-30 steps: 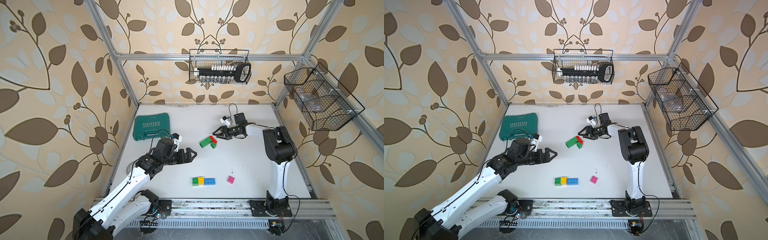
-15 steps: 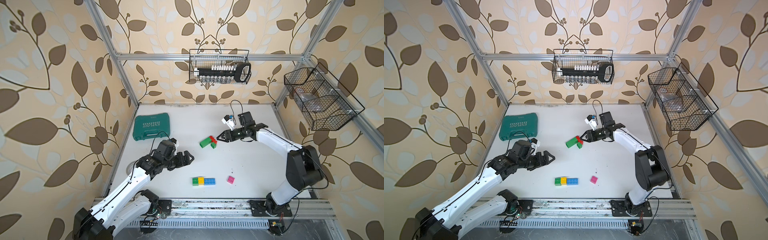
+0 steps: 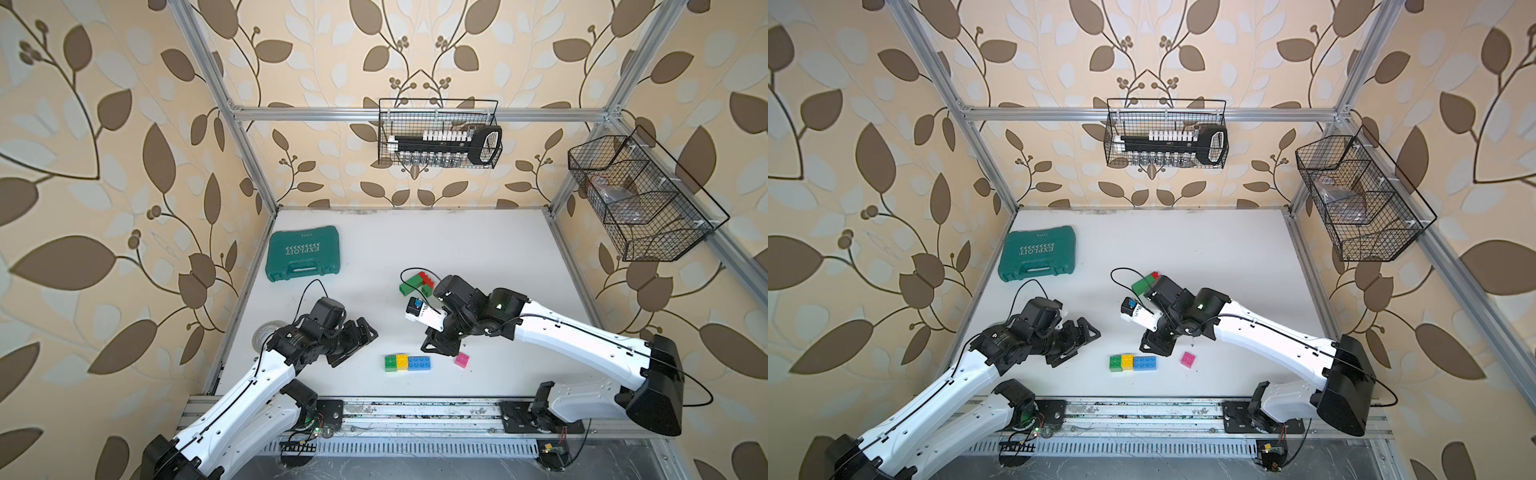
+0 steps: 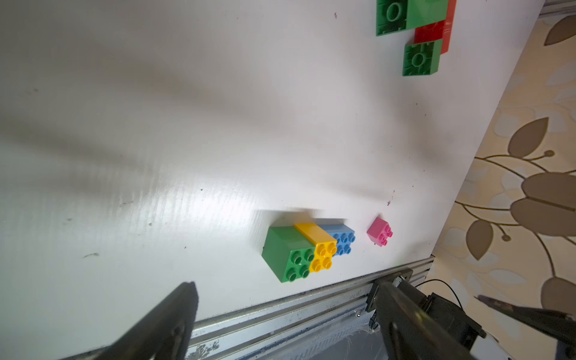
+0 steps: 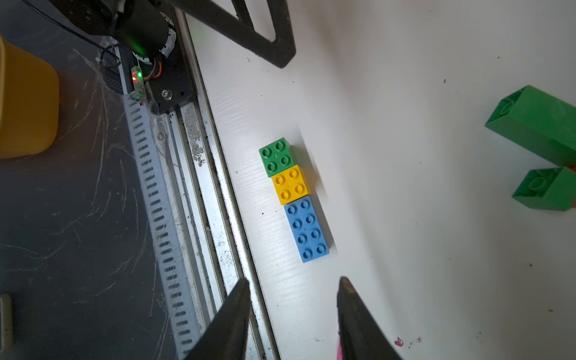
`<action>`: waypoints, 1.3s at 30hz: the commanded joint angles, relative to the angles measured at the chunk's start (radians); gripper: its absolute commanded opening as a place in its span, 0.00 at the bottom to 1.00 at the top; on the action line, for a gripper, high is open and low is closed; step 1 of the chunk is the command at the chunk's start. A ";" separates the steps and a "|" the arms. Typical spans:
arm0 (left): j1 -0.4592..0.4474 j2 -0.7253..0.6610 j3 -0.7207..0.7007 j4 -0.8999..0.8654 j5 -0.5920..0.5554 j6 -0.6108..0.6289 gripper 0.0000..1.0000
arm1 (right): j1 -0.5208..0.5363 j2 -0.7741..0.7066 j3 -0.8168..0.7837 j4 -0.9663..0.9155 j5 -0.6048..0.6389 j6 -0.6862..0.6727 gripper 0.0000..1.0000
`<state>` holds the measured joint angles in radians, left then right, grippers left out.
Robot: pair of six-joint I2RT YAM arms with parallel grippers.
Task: Assemble the letter r with lego
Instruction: Pick up the lego brick from the center of the board.
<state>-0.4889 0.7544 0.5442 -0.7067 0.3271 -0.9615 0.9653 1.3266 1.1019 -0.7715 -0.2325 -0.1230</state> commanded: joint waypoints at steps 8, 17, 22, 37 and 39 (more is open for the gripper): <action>0.010 -0.046 -0.050 -0.075 -0.050 -0.026 0.92 | 0.146 0.144 -0.066 0.151 0.184 -0.136 0.45; 0.010 -0.061 -0.049 -0.086 -0.038 0.003 0.92 | 0.150 0.290 -0.029 0.244 0.250 -0.213 0.50; 0.010 -0.070 -0.055 -0.082 -0.037 0.004 0.92 | 0.150 0.336 -0.002 0.245 0.223 -0.233 0.50; 0.007 -0.073 -0.070 -0.070 -0.034 -0.003 0.92 | 0.152 0.412 0.049 0.239 0.134 -0.230 0.46; 0.006 -0.076 -0.072 -0.068 -0.037 -0.002 0.92 | 0.154 0.410 0.046 0.237 0.126 -0.227 0.47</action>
<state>-0.4892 0.6880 0.4843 -0.7818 0.3004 -0.9730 1.1107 1.7229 1.1221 -0.5259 -0.0685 -0.3420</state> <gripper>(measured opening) 0.918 0.465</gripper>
